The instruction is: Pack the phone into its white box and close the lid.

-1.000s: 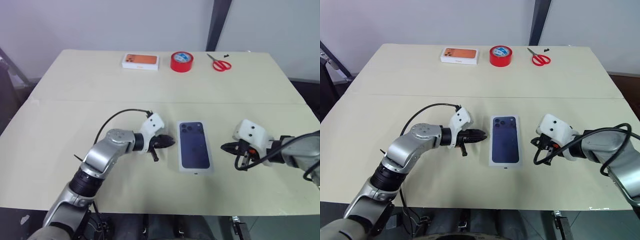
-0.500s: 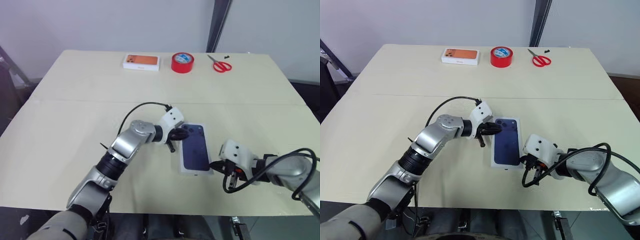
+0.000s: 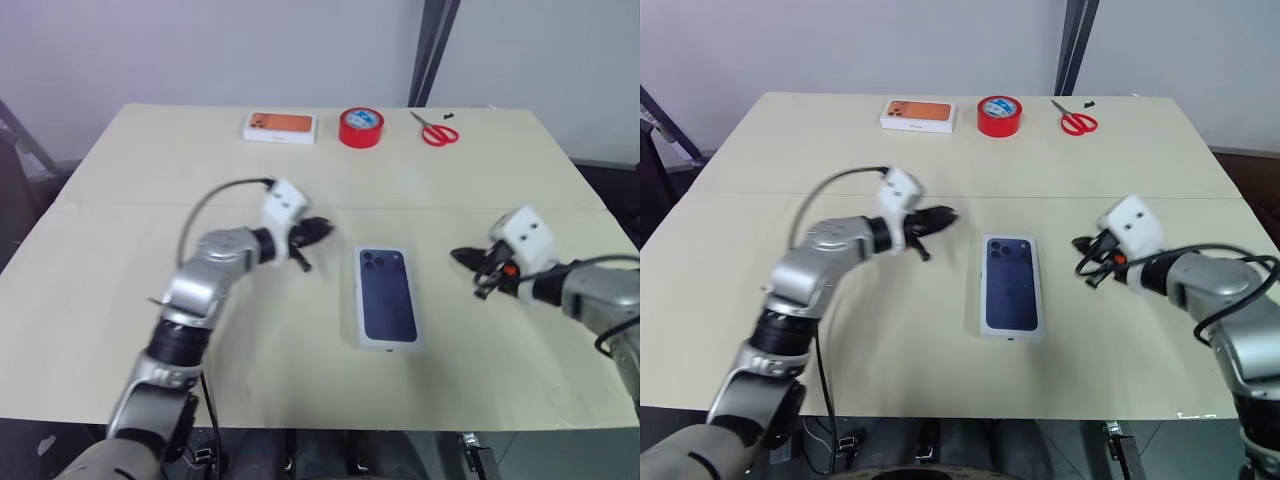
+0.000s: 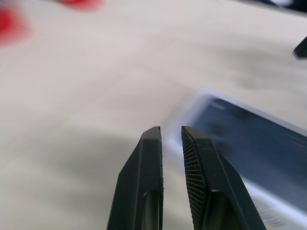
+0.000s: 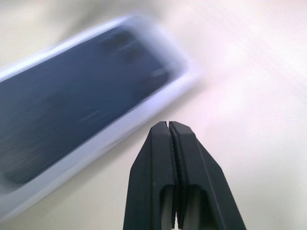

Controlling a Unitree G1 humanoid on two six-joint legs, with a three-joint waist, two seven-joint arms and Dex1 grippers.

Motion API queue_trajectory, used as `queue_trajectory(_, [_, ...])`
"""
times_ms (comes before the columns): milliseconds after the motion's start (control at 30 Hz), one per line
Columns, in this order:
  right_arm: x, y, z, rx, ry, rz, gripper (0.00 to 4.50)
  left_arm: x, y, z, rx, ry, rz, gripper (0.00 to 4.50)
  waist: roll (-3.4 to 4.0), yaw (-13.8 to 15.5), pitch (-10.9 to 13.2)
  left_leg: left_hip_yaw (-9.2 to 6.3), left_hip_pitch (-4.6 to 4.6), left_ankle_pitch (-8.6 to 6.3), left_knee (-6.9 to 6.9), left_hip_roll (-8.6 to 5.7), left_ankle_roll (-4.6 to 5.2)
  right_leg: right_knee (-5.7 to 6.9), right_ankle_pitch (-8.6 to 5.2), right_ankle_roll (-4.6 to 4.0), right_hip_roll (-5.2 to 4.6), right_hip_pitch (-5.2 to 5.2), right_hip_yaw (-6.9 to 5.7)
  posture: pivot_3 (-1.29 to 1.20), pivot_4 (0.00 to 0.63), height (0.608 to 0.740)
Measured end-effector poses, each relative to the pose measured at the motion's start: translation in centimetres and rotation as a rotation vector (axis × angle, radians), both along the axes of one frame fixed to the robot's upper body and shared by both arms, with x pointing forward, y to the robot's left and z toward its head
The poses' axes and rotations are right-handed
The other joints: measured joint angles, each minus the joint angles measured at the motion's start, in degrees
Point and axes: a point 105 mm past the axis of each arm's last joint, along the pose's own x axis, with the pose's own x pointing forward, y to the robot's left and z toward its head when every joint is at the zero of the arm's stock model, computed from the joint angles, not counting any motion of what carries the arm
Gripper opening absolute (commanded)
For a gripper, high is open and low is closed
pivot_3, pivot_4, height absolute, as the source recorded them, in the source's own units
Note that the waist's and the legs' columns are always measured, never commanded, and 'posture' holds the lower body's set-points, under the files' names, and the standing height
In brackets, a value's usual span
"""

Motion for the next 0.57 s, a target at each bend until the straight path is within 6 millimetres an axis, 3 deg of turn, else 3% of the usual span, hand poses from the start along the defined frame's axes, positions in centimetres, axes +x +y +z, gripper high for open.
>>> queue_trajectory(133, [1.3,-2.1,0.1,0.064,0.005,-0.046,0.06,-1.6,7.1,-2.0,0.036,0.043,0.179,0.72,0.02,0.03,0.00,0.02,0.00,0.03,-0.09,-0.02,-0.05,-0.06,0.00,0.00,-0.06,-0.01,0.00,0.00,0.150,0.725])
queue_trajectory(233, [1.7,-3.1,-0.6,0.098,0.033,-0.043,0.06,-2.9,10.8,-2.6,0.040,0.063,0.283,0.72,0.02,0.56,0.01,0.02,0.00,0.04,-0.11,-0.04,-0.08,-0.10,0.00,-0.01,-0.15,0.00,-0.01,0.00,0.150,0.725])
queue_trajectory(467, [2.5,-2.5,-0.9,0.202,0.039,0.015,0.06,-5.3,13.6,-3.0,0.016,0.069,0.385,0.72,0.03,0.33,0.01,0.03,0.02,0.05,-0.28,-0.13,-0.13,-0.26,0.01,-0.02,-0.28,0.01,-0.01,0.00,0.150,0.725])
queue_trajectory(567, [2.7,-2.0,-1.2,0.228,0.049,0.036,0.06,-5.6,13.9,-3.0,0.012,0.063,0.415,0.72,0.03,0.24,0.01,0.03,0.03,0.07,-0.35,-0.13,-0.17,-0.24,0.02,-0.03,-0.29,-0.01,-0.01,0.00,0.150,0.725])
